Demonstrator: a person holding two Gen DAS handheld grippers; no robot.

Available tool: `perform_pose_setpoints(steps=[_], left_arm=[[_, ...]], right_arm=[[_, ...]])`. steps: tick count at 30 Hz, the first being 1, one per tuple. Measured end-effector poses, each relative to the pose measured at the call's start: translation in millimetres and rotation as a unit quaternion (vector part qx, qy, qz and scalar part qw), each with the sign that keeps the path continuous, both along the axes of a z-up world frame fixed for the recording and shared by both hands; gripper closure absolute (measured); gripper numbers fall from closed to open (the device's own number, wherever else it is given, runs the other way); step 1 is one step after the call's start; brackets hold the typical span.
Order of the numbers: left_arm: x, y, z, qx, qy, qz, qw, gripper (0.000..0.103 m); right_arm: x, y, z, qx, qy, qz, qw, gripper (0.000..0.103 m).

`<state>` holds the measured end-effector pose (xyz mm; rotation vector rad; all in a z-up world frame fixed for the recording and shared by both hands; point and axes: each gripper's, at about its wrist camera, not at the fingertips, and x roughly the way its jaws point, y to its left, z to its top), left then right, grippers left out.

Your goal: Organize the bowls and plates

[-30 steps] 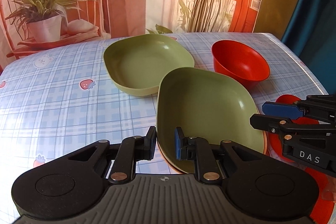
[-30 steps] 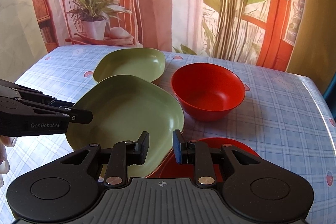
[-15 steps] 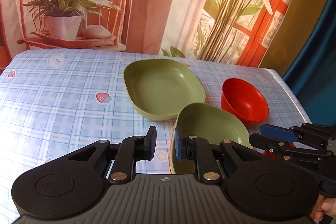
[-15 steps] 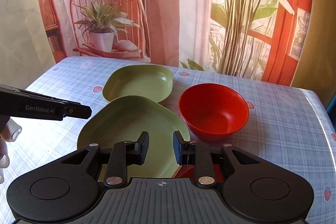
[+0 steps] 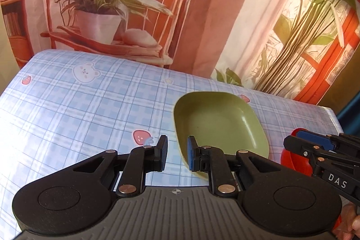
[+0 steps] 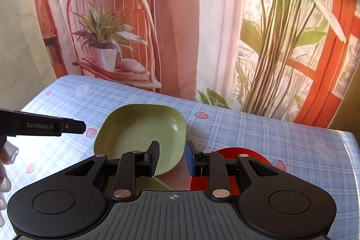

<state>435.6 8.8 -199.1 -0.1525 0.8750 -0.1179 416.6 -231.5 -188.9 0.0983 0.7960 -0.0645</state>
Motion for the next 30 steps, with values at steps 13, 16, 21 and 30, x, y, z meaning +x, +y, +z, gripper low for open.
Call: perform_pose_setpoints(steps=[13,16,21,30], left_arm=[[19.2,0.7,-39.3,-0.024,0.023,-0.022,0.9992,0.086],[18.2,-0.1,-40.9,-0.028,0.022,-0.023,0.9991,0.087],[16.6,2.8,-38.9,-0.029,0.021,-0.021,0.9991,0.089],[0.1,10.2,-0.5,-0.024,-0.018,-0.017,0.9994,0.089]], right_arm=[[45.5,-14.2,-51.5,0.014,0.059,-0.009,0.998,0.081],[48.3,-11.3,-54.0,0.014,0.063,-0.002,0.998,0.085],[47.2,-9.0,-50.8,0.023,0.061,0.005,0.998,0.097],[33.2,0.3,-14.6,0.023,0.026,0.015,0.999,0.096]])
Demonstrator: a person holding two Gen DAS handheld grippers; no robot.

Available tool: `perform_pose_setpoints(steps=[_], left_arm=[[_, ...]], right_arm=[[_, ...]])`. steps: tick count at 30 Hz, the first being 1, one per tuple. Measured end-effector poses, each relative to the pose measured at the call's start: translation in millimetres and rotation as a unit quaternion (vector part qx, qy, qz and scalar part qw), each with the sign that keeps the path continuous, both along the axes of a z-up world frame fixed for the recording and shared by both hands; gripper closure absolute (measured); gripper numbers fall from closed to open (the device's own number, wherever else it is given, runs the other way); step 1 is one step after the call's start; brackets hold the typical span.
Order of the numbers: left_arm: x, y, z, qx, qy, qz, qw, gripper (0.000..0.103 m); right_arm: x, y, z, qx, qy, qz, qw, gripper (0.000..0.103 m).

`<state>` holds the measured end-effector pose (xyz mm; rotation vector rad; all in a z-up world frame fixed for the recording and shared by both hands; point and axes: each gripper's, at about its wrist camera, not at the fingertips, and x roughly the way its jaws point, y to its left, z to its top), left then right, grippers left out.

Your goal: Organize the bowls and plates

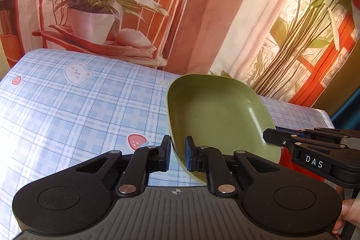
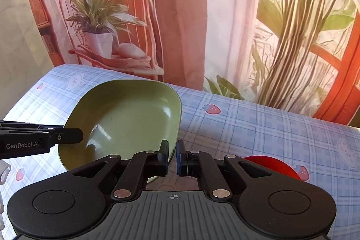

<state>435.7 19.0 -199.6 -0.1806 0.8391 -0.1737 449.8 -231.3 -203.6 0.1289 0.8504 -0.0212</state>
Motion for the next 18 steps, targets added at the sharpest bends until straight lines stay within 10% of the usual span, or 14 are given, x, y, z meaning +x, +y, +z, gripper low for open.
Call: perform_pose_setpoints(steps=[18], left_arm=[[-64.5,-9.3,47.4,0.013,-0.033,-0.024,0.9991,0.088]], right_arm=[[-81.1,21.1,53.6,0.002,-0.038,-0.015,0.999,0.095]])
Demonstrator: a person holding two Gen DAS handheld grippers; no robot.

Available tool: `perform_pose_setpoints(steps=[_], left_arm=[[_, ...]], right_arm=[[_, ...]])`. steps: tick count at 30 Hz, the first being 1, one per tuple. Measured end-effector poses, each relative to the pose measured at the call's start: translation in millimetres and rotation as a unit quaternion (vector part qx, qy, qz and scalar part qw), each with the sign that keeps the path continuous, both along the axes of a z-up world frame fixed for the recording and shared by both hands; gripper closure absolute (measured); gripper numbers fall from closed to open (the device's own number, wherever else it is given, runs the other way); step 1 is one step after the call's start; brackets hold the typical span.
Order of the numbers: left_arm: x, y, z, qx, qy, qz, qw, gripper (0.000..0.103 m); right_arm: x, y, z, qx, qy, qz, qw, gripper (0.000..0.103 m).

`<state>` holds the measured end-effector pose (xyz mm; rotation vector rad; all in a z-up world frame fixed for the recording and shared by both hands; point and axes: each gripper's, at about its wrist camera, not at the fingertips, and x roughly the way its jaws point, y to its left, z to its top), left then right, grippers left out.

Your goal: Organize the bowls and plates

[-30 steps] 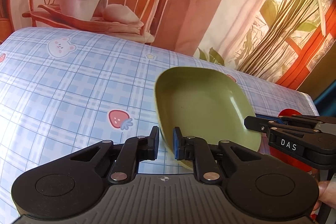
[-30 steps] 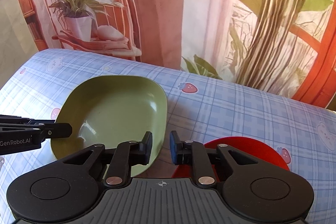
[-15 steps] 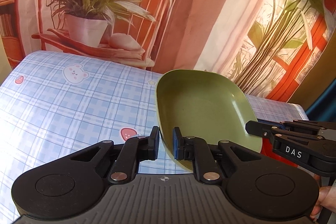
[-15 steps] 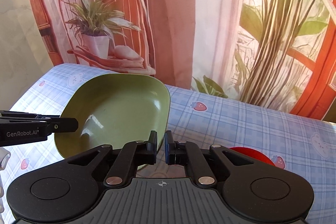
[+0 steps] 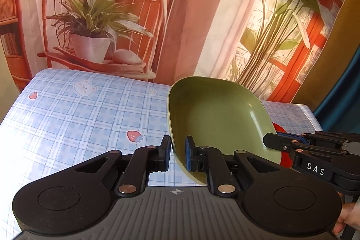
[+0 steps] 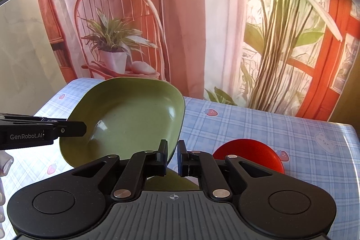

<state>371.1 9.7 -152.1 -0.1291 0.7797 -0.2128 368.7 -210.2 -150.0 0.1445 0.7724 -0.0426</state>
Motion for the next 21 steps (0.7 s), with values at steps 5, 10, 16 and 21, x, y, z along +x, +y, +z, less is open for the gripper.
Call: perform_pose_setpoints(steps=[5,10,16,21], left_arm=[[-19.4,-4.7,-1.5,0.001,0.005,-0.008,1.0000,0.088],[-34.2,-11.6,-6.0,0.007,0.013,-0.025,0.9996,0.088],[-47.8,-19.9,-10.1,0.022,0.015,-0.047,0.9985,0.088],[-53.9,-24.6,-14.9,0.027,0.021,-0.063,0.9975,0.087]], right_arm=[[-28.1,5.5,0.1,0.002,0.002,-0.003,1.000,0.094],[-55.7,8.2,-5.4,0.005,0.004,-0.010,1.000,0.093],[-83.2,4.7,-11.1,0.025,-0.001,-0.026,0.999,0.093],[-101.3,5.3,-14.8,0.024,-0.008,-0.032,0.999,0.093]])
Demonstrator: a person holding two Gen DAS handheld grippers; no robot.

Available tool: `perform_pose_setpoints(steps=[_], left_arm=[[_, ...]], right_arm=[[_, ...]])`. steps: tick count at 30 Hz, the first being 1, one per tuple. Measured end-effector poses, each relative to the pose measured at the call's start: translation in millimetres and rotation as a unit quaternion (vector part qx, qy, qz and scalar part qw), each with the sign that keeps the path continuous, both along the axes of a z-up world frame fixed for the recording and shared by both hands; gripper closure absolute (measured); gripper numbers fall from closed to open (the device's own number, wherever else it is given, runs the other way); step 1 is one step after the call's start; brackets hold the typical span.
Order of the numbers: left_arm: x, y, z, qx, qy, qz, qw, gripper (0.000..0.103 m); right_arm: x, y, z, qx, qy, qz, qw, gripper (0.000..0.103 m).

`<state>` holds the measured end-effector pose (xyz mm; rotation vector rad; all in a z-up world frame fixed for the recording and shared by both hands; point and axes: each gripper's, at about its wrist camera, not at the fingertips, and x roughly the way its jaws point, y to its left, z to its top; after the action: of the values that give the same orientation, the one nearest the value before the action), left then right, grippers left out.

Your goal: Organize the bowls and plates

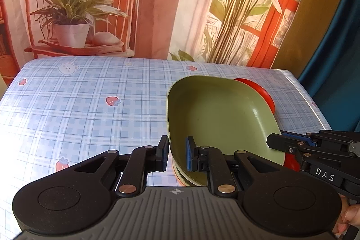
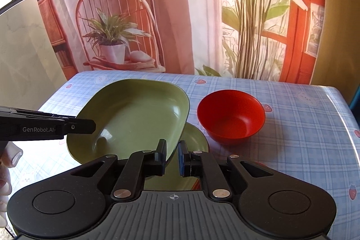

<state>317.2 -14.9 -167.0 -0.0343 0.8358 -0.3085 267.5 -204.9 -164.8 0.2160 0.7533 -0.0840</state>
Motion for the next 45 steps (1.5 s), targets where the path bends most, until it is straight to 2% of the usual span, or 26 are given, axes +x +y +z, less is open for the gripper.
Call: perform_pose_setpoints(steps=[11,38,45], left_arm=[[-3.0,-4.0,-5.9,0.002,0.012,-0.019,0.9998,0.086],[26.9,-13.5,-28.8,0.010,0.026,-0.029,0.9992,0.086],[27.5,-16.0,-32.6,0.017,0.023,-0.036,0.9990,0.080]], right_arm=[[-15.0,-4.1,-11.1,0.024,0.006,-0.016,1.000,0.092],[-2.9,-6.0,-37.9,0.037,0.046,-0.023,0.998,0.091],[-0.4,-5.2,-42.4,0.041,0.053,-0.022,0.998,0.090]])
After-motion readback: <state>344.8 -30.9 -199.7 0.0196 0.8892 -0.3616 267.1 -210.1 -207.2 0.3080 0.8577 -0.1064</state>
